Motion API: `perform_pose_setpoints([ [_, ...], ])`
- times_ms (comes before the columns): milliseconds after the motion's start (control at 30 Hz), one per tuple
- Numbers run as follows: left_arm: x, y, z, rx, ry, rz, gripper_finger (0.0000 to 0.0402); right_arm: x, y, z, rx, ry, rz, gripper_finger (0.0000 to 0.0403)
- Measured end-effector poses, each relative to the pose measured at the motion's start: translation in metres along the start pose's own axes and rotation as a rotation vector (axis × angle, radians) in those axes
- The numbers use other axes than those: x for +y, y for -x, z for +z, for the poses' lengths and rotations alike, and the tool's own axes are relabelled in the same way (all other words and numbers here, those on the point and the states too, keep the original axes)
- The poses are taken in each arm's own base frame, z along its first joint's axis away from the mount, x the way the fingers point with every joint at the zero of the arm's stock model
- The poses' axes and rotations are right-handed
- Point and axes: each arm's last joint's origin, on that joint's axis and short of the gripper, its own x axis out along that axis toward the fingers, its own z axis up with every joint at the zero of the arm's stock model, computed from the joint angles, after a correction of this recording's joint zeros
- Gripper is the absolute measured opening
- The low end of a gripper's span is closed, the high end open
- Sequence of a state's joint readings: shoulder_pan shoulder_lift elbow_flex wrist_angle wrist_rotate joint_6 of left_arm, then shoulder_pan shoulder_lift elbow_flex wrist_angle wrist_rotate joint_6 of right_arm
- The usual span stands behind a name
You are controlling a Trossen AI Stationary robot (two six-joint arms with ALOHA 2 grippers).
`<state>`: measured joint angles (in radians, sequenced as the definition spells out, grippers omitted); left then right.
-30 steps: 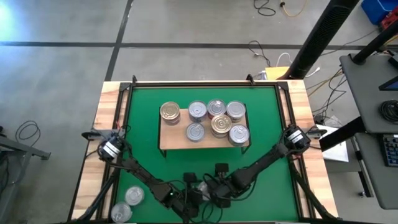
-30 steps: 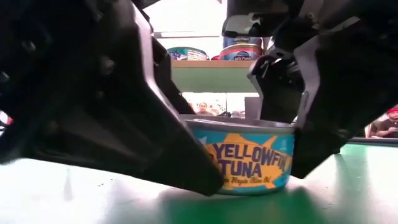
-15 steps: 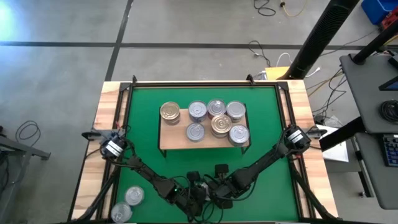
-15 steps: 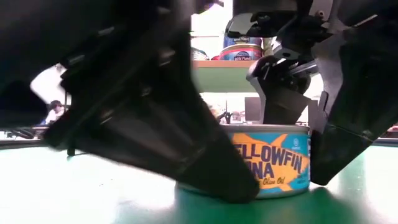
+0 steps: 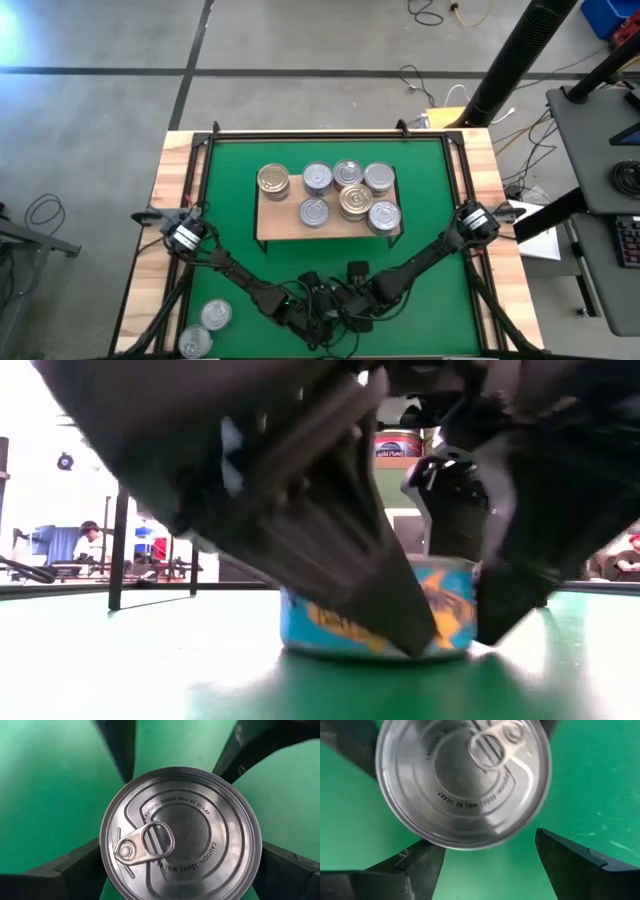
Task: Stack canned seafood by type on shelf
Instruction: Put the right yellow and blue tuna can on the shelf
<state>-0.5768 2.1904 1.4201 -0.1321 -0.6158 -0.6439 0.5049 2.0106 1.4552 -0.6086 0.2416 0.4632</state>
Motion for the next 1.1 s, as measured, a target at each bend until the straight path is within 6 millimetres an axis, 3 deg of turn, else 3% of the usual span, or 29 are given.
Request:
perform_pose_setpoints([
  [167, -0.009, 0.028, -0.005, -0.014, 0.191, 0.059, 0.0373, 0.005, 0.023, 0.004, -0.009, -0.051, -0.014, 0.0267],
  [367, -0.022, 0.105, -0.008, -0.154, 0.372, 0.115, 0.0372, 0.021, 0.083, 0.013, -0.179, -0.046, 0.034, 0.0211],
  [500, -0.009, 0.137, 0.000, -0.177, 0.323, 0.168, 0.0373, 0.023, 0.124, 0.035, -0.419, -0.024, 0.038, 0.0151],
  [600, 0.010, 0.154, 0.014, -0.173, 0.293, 0.222, 0.0375, 0.013, 0.150, 0.058, -0.582, 0.044, 0.010, 0.0089],
  [733, 0.039, 0.179, 0.033, -0.139, 0.234, 0.277, 0.0375, -0.009, 0.168, 0.084, -0.659, 0.176, -0.053, 0.0020],
  [867, 0.071, 0.202, 0.049, -0.056, 0.181, 0.313, 0.0375, -0.051, 0.175, 0.109, -0.684, 0.250, -0.109, 0.0012],
  [1100, 0.121, 0.228, 0.070, 0.037, 0.174, 0.381, 0.0375, -0.129, 0.158, 0.136, -0.768, 0.285, -0.027, 0.0009],
])
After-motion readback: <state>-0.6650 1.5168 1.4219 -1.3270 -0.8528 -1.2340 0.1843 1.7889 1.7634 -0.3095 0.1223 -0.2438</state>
